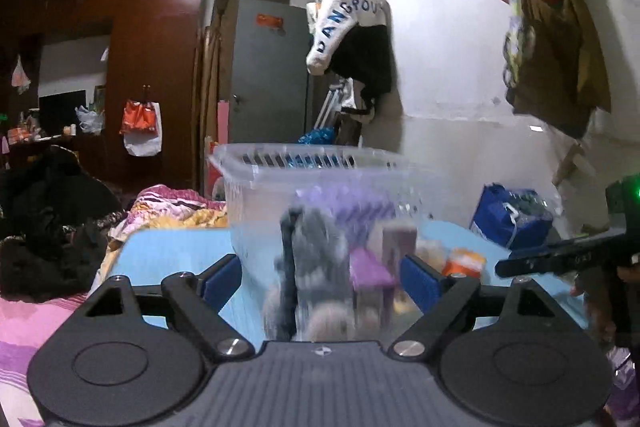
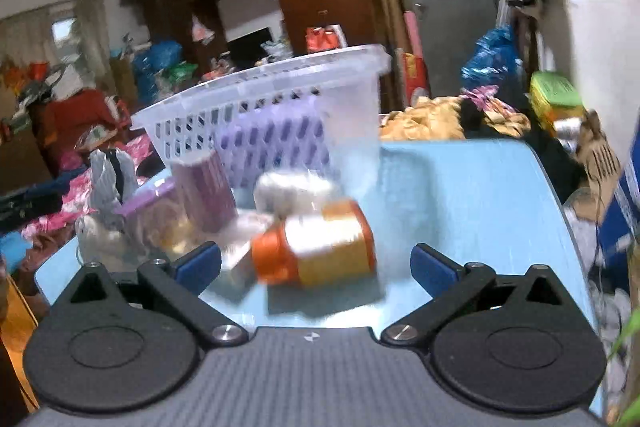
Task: Organize objects
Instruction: 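Grasp the small purple box with the left gripper while the right grasps the orange bottle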
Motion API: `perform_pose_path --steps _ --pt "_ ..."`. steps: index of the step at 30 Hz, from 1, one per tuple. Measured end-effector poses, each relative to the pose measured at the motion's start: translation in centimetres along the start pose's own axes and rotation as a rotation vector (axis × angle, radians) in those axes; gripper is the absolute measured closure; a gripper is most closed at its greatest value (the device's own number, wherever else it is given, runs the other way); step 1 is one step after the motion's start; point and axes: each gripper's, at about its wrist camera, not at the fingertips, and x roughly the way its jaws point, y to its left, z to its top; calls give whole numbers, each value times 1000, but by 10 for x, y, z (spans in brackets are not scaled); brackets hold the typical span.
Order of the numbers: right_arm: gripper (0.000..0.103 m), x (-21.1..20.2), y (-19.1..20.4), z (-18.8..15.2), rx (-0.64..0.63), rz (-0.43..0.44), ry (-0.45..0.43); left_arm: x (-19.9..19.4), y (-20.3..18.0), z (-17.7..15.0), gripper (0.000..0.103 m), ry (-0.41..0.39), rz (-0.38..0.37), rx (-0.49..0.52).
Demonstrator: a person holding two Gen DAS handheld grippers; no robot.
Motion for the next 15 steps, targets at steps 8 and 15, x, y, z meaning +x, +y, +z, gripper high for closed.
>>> perform_pose_path --steps 8,15 --pt "0 -32 8 -33 53 20 -119 -15 -19 -11 14 -52 -35 49" --pt "0 -35 13 -42 25 22 -132 -15 -41 -27 14 -25 -72 100"
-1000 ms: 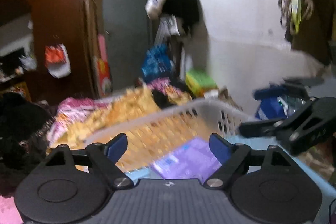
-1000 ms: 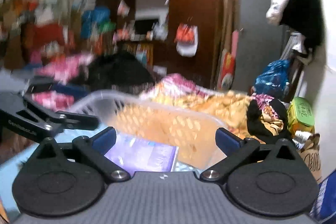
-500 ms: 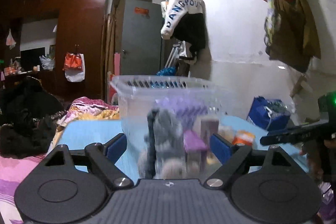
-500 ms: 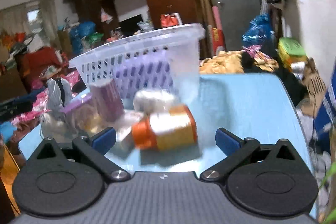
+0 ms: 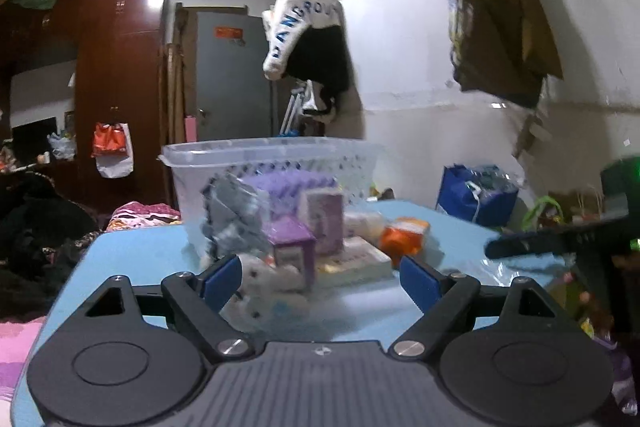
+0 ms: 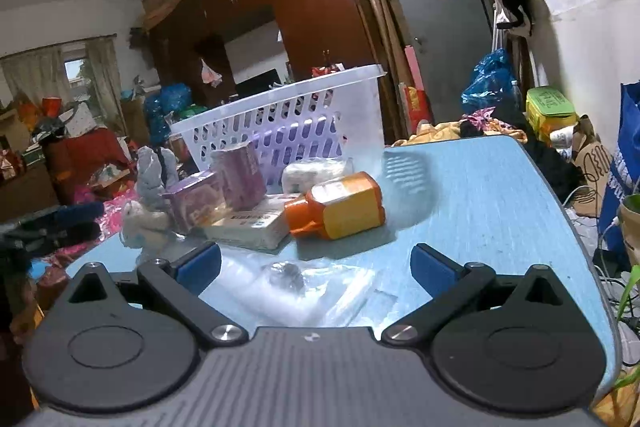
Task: Organize objects
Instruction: 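Grasp the small purple box with the left gripper while the right grasps the orange bottle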
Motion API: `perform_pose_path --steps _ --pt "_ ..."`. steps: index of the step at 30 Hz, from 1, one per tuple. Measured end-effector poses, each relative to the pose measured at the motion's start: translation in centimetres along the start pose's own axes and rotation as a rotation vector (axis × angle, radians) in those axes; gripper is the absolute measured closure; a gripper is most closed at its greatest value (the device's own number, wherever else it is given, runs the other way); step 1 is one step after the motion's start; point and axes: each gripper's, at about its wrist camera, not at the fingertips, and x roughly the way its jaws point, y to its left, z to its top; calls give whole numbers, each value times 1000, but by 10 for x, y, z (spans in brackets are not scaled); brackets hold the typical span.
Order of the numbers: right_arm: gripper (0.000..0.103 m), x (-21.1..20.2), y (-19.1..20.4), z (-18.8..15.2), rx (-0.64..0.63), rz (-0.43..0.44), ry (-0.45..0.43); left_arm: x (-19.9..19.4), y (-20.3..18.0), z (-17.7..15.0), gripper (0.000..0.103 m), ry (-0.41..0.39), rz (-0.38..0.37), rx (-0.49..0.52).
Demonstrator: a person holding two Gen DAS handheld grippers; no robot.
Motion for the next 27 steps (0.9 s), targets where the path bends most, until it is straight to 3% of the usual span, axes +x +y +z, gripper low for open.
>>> perform_pose_path --steps 5,10,17,23,27 --pt "0 25 -4 10 -21 -31 35 6 -13 2 14 -11 -45 -4" --pt "0 54 -1 29 -86 -90 53 35 -27 25 14 -19 -30 25" --pt "0 74 1 37 -101 -97 106 98 -15 47 16 100 47 -37" --pt "3 92 10 38 -163 -125 193 127 -21 56 17 172 98 -45" --pt "9 99 11 38 -184 -136 240 136 -26 55 31 213 141 -25"
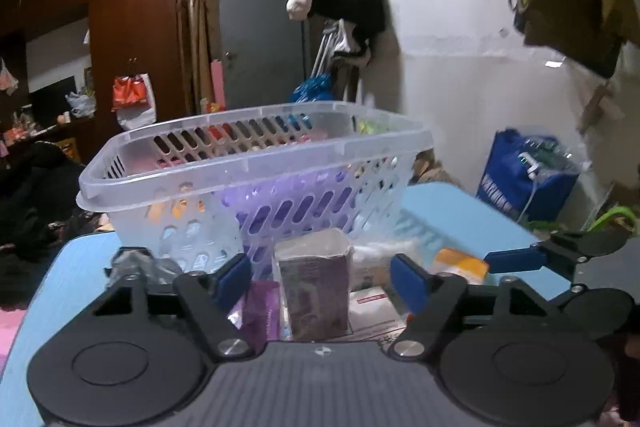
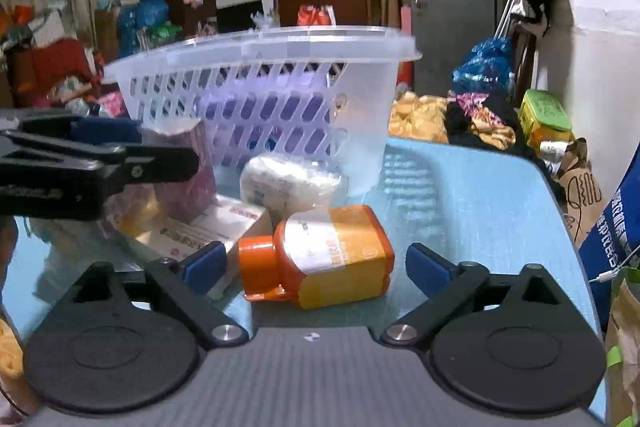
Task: Organize objects
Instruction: 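Grasp the small purple box with the left gripper while the right grasps the orange bottle, then carry the purple box and orange bottle over the basket and release them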
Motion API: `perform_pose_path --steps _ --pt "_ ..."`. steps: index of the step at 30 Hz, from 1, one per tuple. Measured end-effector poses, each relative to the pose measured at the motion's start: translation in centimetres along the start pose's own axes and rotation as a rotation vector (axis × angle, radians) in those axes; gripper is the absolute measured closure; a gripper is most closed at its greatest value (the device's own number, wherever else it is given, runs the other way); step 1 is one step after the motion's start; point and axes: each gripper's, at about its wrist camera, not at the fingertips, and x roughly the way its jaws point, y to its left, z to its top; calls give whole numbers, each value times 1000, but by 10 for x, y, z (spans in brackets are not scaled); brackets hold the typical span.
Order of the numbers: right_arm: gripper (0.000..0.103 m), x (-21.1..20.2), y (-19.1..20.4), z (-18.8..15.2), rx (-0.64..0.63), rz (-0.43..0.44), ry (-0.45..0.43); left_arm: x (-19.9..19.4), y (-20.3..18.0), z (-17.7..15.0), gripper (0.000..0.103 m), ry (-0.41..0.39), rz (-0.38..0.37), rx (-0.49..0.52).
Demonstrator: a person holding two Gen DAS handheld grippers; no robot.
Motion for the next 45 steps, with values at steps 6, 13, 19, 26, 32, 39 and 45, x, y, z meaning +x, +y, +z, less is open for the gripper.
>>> perform_pose_path --steps 6,13,19,26,32,39,45 --pt "19 -1 -1 -2 5 -15 6 8 -8 5 56 23 36 35" --pt "19 -20 -8 -7 57 -14 -103 -7 -12 6 58 -48 -9 48" --pt "19 -34 -15 -9 101 0 -189 -35 -10 8 58 -140 -38 43" --pt "19 -63 -10 10 76 -3 -262 -58 3 16 58 -212 -59 8" --pt "19 -93 0 56 18 -11 -364 -84 18 45 58 -296 -46 -11" --pt "19 -79 17 118 -94 -63 -411 -88 33 96 58 -335 33 4" --pt "19 -25 12 154 -73 -96 -300 -51 53 135 58 -262 116 -8"
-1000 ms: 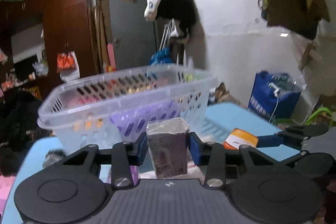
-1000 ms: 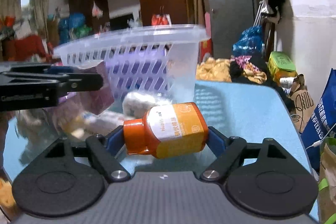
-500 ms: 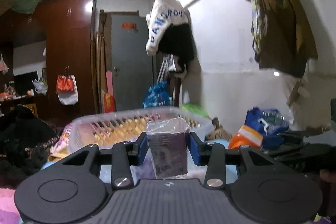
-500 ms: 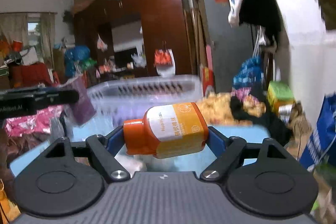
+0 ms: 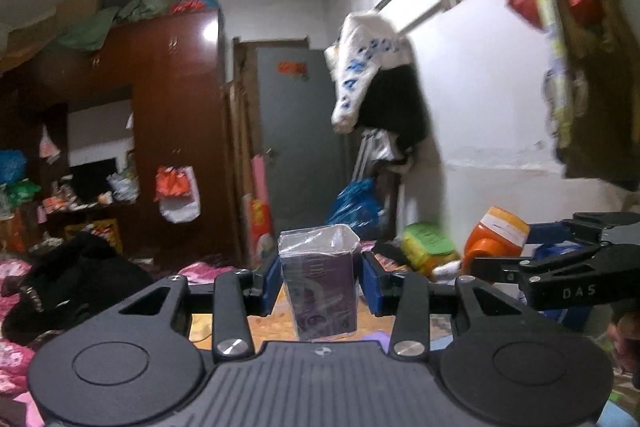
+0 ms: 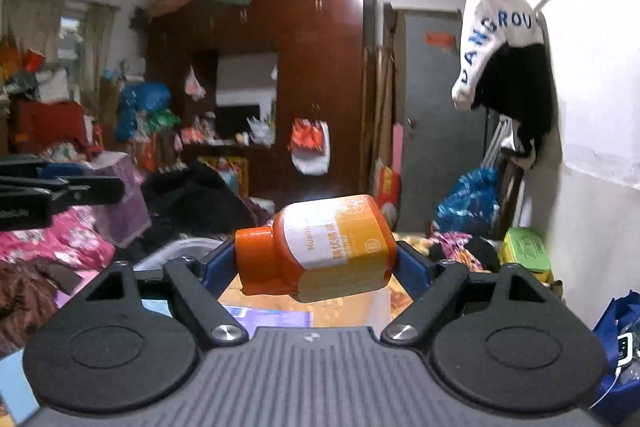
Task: Organize objects
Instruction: 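Carry the purple box and orange bottle over the basket and release them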
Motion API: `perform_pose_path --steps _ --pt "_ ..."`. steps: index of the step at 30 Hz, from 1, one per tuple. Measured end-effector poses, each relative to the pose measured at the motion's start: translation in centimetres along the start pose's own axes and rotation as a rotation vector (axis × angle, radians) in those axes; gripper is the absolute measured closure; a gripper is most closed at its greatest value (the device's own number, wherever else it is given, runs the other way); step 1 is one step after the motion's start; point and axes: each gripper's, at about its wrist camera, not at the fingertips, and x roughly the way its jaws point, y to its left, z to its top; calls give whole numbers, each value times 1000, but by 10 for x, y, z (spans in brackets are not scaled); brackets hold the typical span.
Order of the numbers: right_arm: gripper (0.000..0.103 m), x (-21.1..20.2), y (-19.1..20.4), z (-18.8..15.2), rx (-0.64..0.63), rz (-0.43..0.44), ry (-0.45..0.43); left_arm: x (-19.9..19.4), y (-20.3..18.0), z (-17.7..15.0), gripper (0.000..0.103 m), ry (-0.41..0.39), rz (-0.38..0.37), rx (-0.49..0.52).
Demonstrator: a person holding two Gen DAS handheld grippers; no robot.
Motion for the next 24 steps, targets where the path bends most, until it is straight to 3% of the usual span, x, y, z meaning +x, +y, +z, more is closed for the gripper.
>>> perform_pose_path --steps 5,11,16,24 --pt "19 47 -10 -11 36 -18 119 53 15 -7 58 127 29 -26" --pt "19 66 -15 -20 78 32 199 94 24 -26 58 218 41 -50" --pt "19 75 -10 -27 48 23 252 98 27 -40 58 255 58 -36" --pt "18 76 -14 -25 82 37 269 98 30 -52 57 272 63 -37"
